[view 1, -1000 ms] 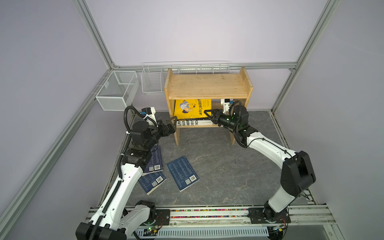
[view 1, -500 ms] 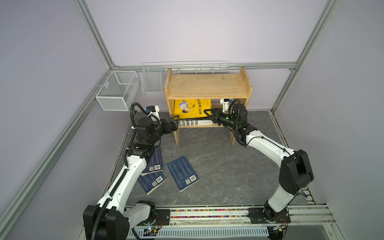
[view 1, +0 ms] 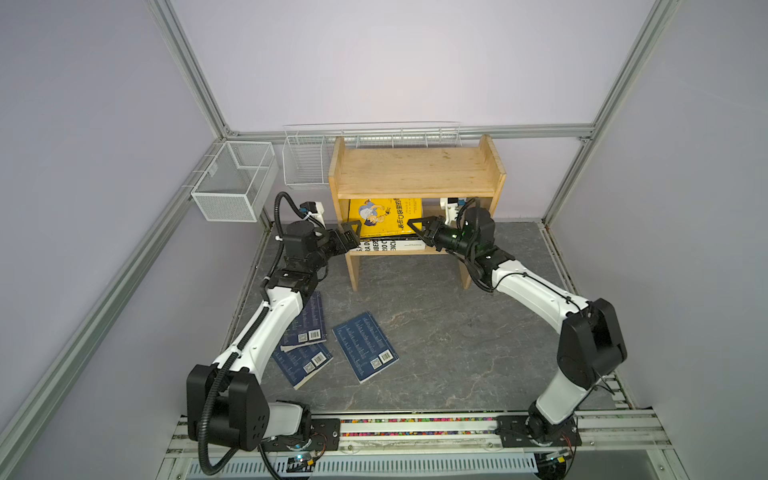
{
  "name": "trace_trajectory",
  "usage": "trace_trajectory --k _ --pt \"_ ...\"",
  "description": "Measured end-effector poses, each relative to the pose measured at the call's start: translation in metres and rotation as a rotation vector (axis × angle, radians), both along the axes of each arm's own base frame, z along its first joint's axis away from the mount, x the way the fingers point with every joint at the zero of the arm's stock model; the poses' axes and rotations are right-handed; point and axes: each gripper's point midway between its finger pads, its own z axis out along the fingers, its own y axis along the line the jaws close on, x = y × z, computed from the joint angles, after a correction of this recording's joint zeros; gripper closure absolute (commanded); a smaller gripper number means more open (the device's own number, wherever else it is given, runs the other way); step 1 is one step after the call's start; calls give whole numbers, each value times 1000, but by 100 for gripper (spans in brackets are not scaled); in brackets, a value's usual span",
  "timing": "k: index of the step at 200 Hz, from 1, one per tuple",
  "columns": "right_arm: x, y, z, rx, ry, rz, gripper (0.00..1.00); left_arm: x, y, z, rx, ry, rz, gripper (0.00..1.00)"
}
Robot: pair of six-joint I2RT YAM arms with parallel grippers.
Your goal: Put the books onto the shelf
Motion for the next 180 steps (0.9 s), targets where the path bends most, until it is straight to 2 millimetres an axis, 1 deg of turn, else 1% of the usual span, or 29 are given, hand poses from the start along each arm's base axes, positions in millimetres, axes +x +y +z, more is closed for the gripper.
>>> trace_trajectory --k 29,67,95,113,145,180 --pt "3 0 -4 -7 13 -6 88 7 3 -12 6 33 28 0" --pt "5 -1 -6 -21 33 -18 85 9 9 -15 12 45 66 0" --pt "6 -2 -12 -38 46 -33 83 10 13 -23 25 72 86 0" --pt "7 -2 -15 -55 51 -47 79 11 14 -29 31 90 94 1" --pt "9 -4 -23 -113 57 -77 75 12 14 -31 33 95 96 1" --pt "12 -6 -22 -162 40 -105 64 12 14 -31 29 96 98 1"
